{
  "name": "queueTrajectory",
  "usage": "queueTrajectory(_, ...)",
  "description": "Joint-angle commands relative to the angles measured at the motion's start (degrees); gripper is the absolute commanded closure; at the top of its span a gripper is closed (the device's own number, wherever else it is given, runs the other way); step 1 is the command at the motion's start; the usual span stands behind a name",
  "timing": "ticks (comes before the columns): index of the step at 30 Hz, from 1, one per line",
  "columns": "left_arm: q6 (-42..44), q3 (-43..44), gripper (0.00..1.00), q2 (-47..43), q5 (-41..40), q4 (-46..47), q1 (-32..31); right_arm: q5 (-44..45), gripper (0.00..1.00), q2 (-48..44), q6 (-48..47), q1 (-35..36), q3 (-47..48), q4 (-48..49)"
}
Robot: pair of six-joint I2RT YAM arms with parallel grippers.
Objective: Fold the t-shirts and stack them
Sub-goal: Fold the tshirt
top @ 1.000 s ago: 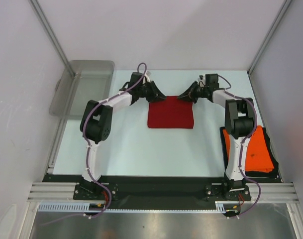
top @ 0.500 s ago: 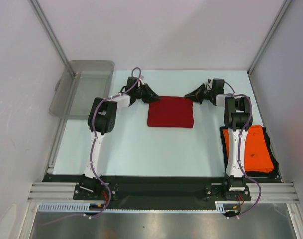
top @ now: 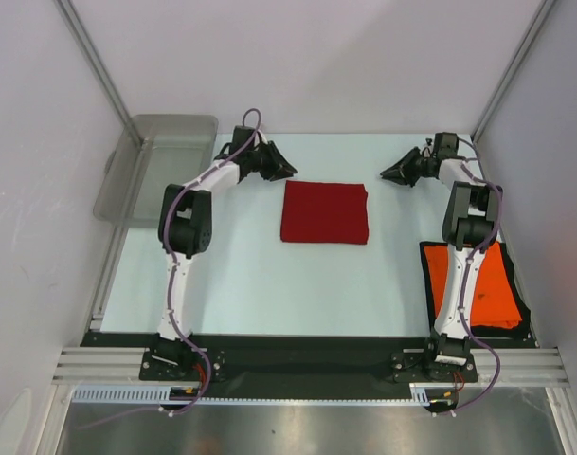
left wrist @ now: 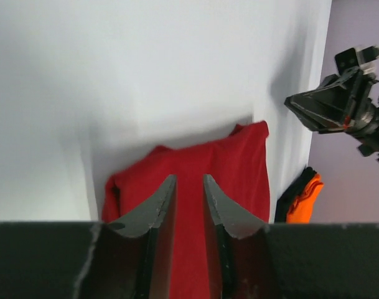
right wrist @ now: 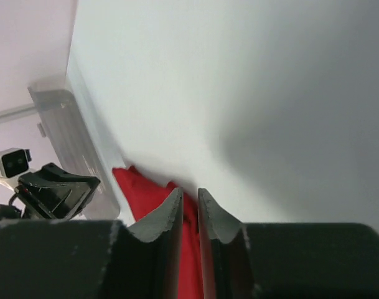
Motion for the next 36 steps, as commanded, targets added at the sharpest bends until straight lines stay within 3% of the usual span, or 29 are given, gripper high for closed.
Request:
queueTrajectory(1, 5.33, -3.20, 0.72, -13.95, -1.00, -4.50, -0.42, 0.78, 0.78, -11.26, -6.97, 0.72, -0.29, -10.65)
queueTrajectory(8, 10.51, -26.02, 0.73, -32.05, -2.41, -6.35, -4.72, -4.84, 0.66, -26.12, -3.20, 5.63, -22.07, -1.44)
queueTrajectory(10, 10.87, -31.14, 0.71, -36.65, -4.25, -5.90, -5.95, -6.60, 0.63, -29.20, -1.10, 7.74, -30.59, 6.10)
queueTrajectory(11, 10.78, -35.43, 0.69, -40.32, -5.13, -6.17, -7.26, -8.96, 0.61, -30.78, 3.52, 10.18, -37.15, 15.71)
queueTrajectory(15, 9.47, -44.51, 0.69, -47.45, -6.54, -5.73, -10.44, -12.50, 0.59, -29.83, 9.81, 13.54, -47.30, 31.33)
queueTrajectory(18, 7.18, -50.05, 0.68, -49.76, -5.76, -2.40, -11.23, -11.97, 0.59, -27.46, 8.41, 14.17, -49.69, 32.24)
queueTrajectory(21, 6.83, -49.54, 0.67, -47.40, -3.91, 3.75, -11.23, -11.53, 0.59, -27.10, 5.26, 12.67, -51.54, 30.58)
queueTrajectory(23, 7.53, -44.39, 0.69, -41.44, -2.16, 4.11, -11.14, -11.01, 0.59, -27.19, 2.62, 11.62, -51.11, 27.69)
queueTrajectory(29, 2.71, -35.84, 0.70, -32.72, 0.75, 8.60, -11.06, -6.35, 0.60, -33.59, -5.57, 10.20, -47.69, 9.85)
queueTrajectory(36, -2.05, -35.47, 0.71, -25.69, 4.09, 15.27, -10.27, -4.76, 0.60, -34.22, 0.22, 16.71, -42.40, 11.75)
